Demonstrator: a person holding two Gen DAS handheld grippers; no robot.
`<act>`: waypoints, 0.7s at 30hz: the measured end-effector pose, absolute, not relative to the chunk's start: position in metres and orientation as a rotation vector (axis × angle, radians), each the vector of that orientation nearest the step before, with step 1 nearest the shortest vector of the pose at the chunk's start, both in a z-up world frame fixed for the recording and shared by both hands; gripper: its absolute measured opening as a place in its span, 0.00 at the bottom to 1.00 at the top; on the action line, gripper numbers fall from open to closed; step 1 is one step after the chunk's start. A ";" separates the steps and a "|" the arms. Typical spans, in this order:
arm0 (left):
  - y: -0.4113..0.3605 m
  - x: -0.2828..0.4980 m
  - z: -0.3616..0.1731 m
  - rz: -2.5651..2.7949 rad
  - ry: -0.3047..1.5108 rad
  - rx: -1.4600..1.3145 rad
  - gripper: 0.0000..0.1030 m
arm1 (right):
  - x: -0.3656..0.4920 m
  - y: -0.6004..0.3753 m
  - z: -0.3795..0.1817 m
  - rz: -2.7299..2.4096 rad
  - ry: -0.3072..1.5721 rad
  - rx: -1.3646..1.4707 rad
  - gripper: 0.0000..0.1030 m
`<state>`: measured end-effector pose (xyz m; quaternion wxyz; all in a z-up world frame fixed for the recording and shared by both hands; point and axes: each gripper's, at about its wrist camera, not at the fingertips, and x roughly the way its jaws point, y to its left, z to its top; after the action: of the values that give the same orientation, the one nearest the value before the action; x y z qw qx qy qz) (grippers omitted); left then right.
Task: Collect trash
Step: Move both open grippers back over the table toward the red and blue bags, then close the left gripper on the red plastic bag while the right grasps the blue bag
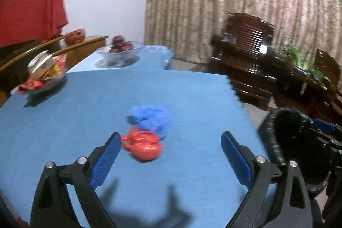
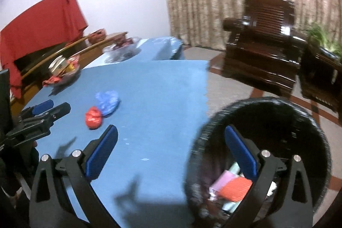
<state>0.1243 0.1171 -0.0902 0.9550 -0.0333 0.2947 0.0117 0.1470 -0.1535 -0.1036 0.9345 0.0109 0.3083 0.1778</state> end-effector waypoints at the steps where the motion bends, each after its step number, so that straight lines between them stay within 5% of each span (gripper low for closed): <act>1: 0.122 0.124 -0.092 0.034 0.602 -0.071 0.90 | 0.152 -0.143 -0.105 0.380 0.635 0.014 0.95; 21: 0.164 0.178 -0.162 0.095 0.720 -0.110 0.89 | 0.225 -0.067 -0.160 0.430 0.696 -0.030 0.94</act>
<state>0.1782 0.1642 -0.1624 0.9333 -0.0538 0.3520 0.0466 0.2254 -0.0670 -0.1605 0.9174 -0.0144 0.3382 0.2092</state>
